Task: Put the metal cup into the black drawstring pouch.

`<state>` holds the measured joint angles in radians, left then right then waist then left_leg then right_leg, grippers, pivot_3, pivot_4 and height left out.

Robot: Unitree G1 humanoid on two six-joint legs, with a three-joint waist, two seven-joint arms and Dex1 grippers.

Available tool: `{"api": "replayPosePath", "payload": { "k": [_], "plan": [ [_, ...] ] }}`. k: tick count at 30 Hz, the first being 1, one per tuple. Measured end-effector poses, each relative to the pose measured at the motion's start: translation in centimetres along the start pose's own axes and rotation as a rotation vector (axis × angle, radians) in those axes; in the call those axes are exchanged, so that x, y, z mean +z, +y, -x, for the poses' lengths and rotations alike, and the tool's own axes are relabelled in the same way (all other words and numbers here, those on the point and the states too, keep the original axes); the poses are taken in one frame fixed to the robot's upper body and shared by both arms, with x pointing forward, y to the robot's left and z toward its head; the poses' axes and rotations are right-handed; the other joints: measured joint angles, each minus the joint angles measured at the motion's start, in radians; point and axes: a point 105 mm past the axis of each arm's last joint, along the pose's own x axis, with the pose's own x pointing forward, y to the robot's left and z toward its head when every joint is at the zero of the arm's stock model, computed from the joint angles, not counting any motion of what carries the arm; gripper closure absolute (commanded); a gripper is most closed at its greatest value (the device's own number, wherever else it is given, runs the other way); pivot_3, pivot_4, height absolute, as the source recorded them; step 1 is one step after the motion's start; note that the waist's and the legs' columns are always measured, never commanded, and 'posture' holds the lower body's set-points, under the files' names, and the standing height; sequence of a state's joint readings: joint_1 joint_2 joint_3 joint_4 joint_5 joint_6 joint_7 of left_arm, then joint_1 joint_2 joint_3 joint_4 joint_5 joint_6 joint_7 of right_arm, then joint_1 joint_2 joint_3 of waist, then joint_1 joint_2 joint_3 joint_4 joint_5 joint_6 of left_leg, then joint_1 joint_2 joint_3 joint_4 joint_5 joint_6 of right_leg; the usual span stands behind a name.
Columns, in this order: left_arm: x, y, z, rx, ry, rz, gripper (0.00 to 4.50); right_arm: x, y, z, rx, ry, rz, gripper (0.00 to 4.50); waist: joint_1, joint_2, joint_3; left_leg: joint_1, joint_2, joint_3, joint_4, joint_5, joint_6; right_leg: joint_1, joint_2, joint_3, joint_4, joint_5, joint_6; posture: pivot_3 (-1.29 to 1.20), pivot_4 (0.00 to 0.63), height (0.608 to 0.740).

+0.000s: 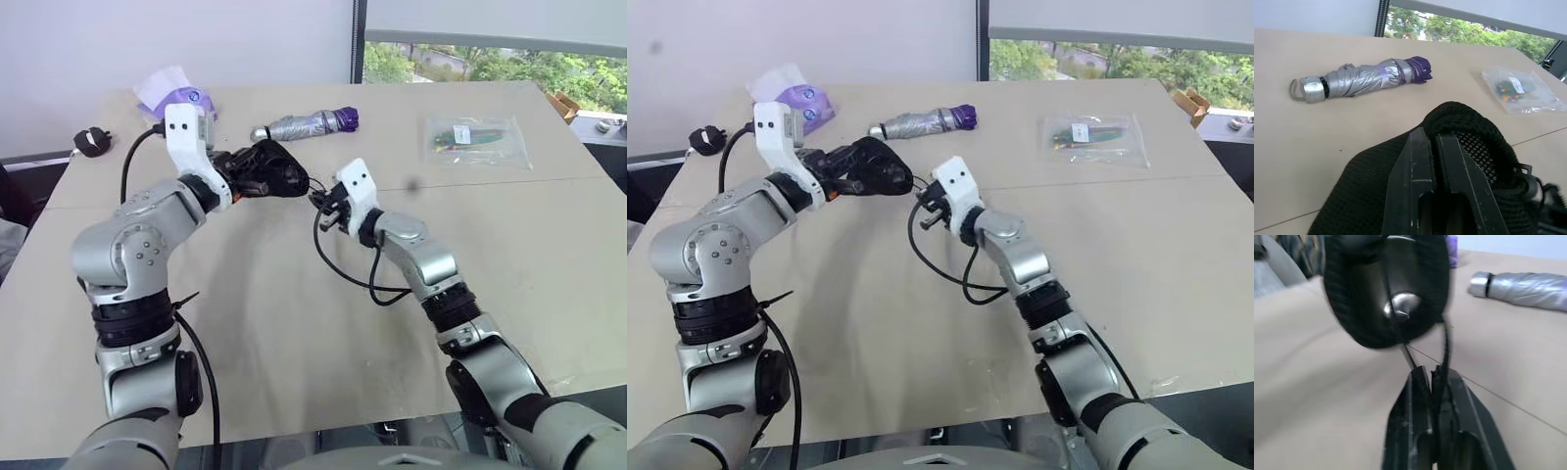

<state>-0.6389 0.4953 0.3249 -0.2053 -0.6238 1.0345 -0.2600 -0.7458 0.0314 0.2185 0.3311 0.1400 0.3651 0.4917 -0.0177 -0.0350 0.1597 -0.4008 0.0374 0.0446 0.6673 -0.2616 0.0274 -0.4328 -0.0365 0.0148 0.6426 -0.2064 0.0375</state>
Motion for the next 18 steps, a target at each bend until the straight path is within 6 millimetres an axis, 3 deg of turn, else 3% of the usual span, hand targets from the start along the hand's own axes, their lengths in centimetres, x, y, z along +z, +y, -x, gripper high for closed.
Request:
{"api": "replayPosePath", "payload": {
  "k": [3, 4, 5, 7, 8, 11, 14, 18],
  "plan": [
    [-0.8, 0.3, 0.6, 0.002, -0.002, -0.011, 4.50, 0.9, -1.6, 1.6, -0.021, 0.053, 0.152, 4.42, 0.000, 0.001, 0.001, 0.000, 0.000, 0.001, 0.000, 0.000, 0.000, 0.000, -0.001, 0.001, 0.000, 0.000, 0.000, 0.00, 0.150, 0.740],
    [-1.4, 0.6, 1.0, -0.004, -0.001, -0.017, 4.50, 2.1, -2.8, 2.4, -0.045, 0.075, 0.261, 4.42, 0.000, 0.001, 0.001, 0.000, 0.000, 0.001, 0.000, 0.000, 0.000, -0.001, -0.001, 0.000, 0.000, 0.000, 0.000, 0.00, 0.150, 0.740],
    [-2.0, 0.7, 1.4, -0.025, 0.002, -0.025, 3.92, 3.4, -3.7, 3.0, -0.059, 0.077, 0.343, 4.50, -0.001, 0.001, 0.001, 0.000, 0.000, 0.002, 0.000, 0.000, 0.000, -0.002, 0.000, 0.001, 0.000, 0.000, 0.000, 0.00, 0.150, 0.740],
    [-2.8, 0.4, 2.2, -0.070, 0.003, -0.060, 3.24, 6.1, -4.6, 3.7, -0.069, 0.065, 0.456, 4.50, -0.005, 0.001, 0.001, 0.000, 0.000, 0.002, -0.001, 0.000, 0.000, -0.002, 0.000, 0.001, 0.000, 0.000, 0.000, 0.00, 0.150, 0.740],
    [-3.0, 0.2, 2.5, -0.096, -0.001, -0.075, 2.63, 7.5, -4.8, 3.9, -0.065, 0.059, 0.511, 4.50, -0.005, 0.001, 0.001, 0.000, 0.000, 0.001, -0.002, 0.000, 0.000, -0.002, 0.000, 0.000, 0.000, 0.000, -0.001, 0.00, 0.150, 0.740],
    [-2.4, -1.1, 2.7, -0.179, -0.040, -0.133, 1.43, 10.7, -4.9, 4.4, -0.027, 0.059, 0.641, 4.50, -0.001, 0.001, 0.001, 0.000, 0.000, 0.001, -0.002, -0.001, 0.002, -0.002, 0.001, 0.000, 0.000, 0.000, -0.001, 0.00, 0.150, 0.740],
    [-2.4, -3.5, 2.0, -0.293, -0.056, -0.203, 1.43, 12.7, -4.0, 4.4, 0.042, 0.062, 0.738, 4.50, 0.005, 0.001, 0.001, 0.000, 0.000, 0.001, -0.001, -0.001, 0.002, -0.001, 0.001, 0.000, -0.001, 0.000, -0.001, 0.00, 0.150, 0.740],
    [-2.5, -7.8, 0.0, -0.448, -0.092, -0.248, 1.43, 13.2, -3.3, 4.5, 0.108, 0.088, 0.814, 4.50, 0.011, 0.001, 0.001, -0.001, -0.002, 0.003, 0.002, -0.002, 0.003, 0.000, 0.000, 0.001, -0.002, 0.000, 0.000, 0.00, 0.150, 0.740]
  ]
}}
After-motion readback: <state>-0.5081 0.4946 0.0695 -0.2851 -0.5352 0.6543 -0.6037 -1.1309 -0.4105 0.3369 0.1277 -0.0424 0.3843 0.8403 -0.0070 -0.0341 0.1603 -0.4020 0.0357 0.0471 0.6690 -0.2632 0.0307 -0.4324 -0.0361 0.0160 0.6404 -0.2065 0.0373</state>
